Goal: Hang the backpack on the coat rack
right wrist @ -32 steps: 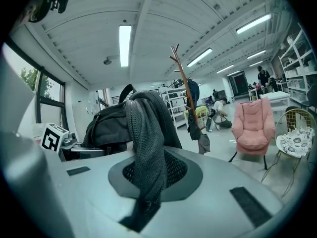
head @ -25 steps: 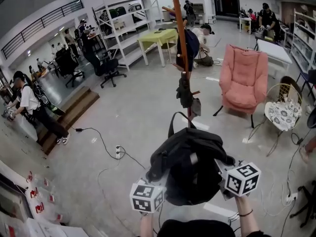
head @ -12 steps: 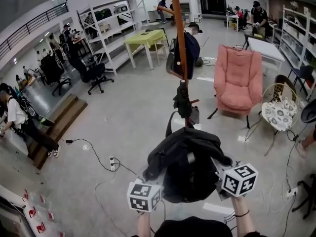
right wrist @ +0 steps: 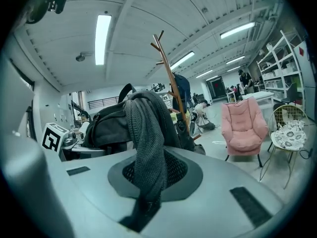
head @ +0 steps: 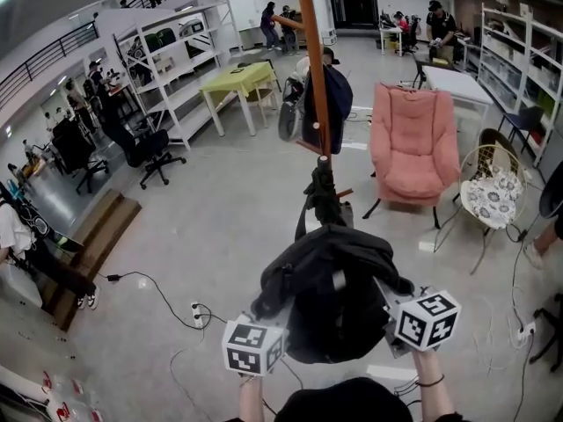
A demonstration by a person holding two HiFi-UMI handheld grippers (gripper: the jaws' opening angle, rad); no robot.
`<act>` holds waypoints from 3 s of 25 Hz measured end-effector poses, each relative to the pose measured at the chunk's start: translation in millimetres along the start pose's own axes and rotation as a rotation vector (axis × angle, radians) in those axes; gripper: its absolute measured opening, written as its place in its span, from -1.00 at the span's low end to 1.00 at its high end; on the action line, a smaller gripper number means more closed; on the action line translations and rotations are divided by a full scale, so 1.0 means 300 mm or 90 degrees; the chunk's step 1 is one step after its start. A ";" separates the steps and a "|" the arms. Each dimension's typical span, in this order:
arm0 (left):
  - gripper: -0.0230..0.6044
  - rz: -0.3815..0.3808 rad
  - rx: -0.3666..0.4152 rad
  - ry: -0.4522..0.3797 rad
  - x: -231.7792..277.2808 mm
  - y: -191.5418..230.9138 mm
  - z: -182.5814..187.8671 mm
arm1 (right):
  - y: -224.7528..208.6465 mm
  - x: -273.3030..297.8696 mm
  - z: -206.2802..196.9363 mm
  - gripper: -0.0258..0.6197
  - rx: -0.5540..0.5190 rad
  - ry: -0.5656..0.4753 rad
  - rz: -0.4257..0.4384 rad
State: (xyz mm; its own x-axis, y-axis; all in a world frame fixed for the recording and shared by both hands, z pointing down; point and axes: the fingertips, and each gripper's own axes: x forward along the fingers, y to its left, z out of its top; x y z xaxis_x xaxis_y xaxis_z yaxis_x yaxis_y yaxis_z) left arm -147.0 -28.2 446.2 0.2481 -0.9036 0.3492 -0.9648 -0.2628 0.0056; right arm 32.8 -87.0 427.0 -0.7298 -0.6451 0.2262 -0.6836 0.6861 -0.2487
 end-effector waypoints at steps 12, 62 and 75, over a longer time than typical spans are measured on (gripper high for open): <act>-0.51 -0.044 0.031 -0.016 0.162 0.096 0.121 | -0.077 0.113 0.115 -0.83 -0.008 -0.023 -0.035; -0.51 -0.152 0.033 0.094 0.874 0.475 0.348 | -0.486 0.710 0.344 -0.83 0.100 0.039 -0.129; -0.51 -0.150 0.022 0.123 0.923 0.485 0.293 | -0.522 0.749 0.294 -0.83 0.122 0.055 -0.140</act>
State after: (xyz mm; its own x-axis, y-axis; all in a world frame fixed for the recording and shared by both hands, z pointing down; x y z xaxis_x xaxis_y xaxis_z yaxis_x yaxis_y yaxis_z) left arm -211.1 -346.3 461.3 0.4409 -0.7358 0.5140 -0.8782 -0.4720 0.0776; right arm -23.8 -369.2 433.6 -0.5675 -0.7346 0.3720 -0.8181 0.4520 -0.3556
